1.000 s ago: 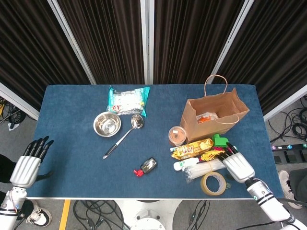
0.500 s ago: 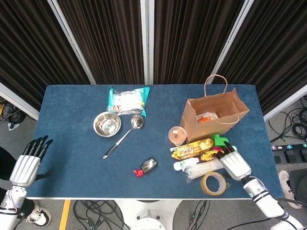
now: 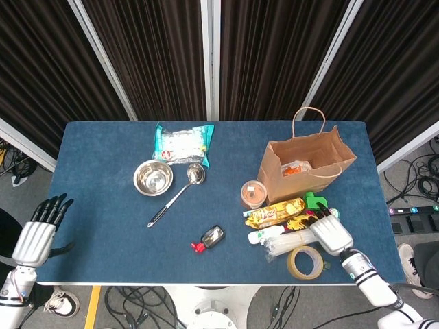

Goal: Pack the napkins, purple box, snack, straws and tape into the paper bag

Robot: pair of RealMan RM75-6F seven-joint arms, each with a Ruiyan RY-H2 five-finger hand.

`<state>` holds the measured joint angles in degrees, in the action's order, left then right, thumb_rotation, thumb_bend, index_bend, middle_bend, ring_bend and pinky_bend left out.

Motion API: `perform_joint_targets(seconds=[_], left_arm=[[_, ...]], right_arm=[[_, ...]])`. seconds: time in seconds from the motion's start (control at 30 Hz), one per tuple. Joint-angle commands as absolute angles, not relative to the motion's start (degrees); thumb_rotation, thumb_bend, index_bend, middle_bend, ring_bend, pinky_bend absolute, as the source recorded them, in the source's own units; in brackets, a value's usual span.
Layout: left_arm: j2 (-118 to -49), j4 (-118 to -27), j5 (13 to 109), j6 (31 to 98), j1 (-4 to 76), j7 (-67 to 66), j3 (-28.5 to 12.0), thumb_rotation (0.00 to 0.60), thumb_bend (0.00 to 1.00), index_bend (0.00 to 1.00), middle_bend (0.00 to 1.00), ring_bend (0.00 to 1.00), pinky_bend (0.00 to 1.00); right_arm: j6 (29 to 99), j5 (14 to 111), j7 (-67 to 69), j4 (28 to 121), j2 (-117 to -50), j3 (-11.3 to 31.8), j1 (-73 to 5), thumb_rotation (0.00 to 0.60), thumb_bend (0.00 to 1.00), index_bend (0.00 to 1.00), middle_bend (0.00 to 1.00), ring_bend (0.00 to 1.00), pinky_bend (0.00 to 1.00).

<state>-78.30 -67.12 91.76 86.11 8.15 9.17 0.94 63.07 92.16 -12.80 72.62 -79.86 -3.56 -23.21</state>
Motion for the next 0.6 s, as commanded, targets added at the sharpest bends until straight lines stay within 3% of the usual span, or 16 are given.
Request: perform_joint_targets(seconds=[0.03,0.17,0.33,0.6], left_arm=[[-78.42,-66.92,91.73,86.16,8.12,9.32,0.92,0.600,0.16,0.06,0.01,0.00,0.11],[-78.54,-66.76,91.80,86.26,8.18,9.46,0.87,0.600,0.16,0.06,0.01,0.00,0.11],[-78.36,-67.17,91.94,86.34,8.35,9.48,0.78,0.600,0.16,0.06,0.01,0.00,0.11],[-77.84,-68.55,92.56,87.02,8.41,9.03,0.84,0.600,0.16,0.06,0.01,0.00,0.11]], right_arm=[[64.70,92.90,-12.77,71.04,-80.96,-3.56,-22.73,0.600,0.15,0.51,0.53,0.34,0.20],[66.51,93.84,-11.95,70.00,-81.43,-3.47,-22.56,0.600,0.19,0.59,0.58,0.39,0.24],[69.38,94.89,-10.59,71.54,-80.17,-2.97,-22.35,0.600,0.20,0.60,0.59,0.40,0.26],[75.33,96.80,-5.21,83.89,-71.86,-1.70,-21.82,0.600,0.21,0.61,0.60,0.41,0.27]])
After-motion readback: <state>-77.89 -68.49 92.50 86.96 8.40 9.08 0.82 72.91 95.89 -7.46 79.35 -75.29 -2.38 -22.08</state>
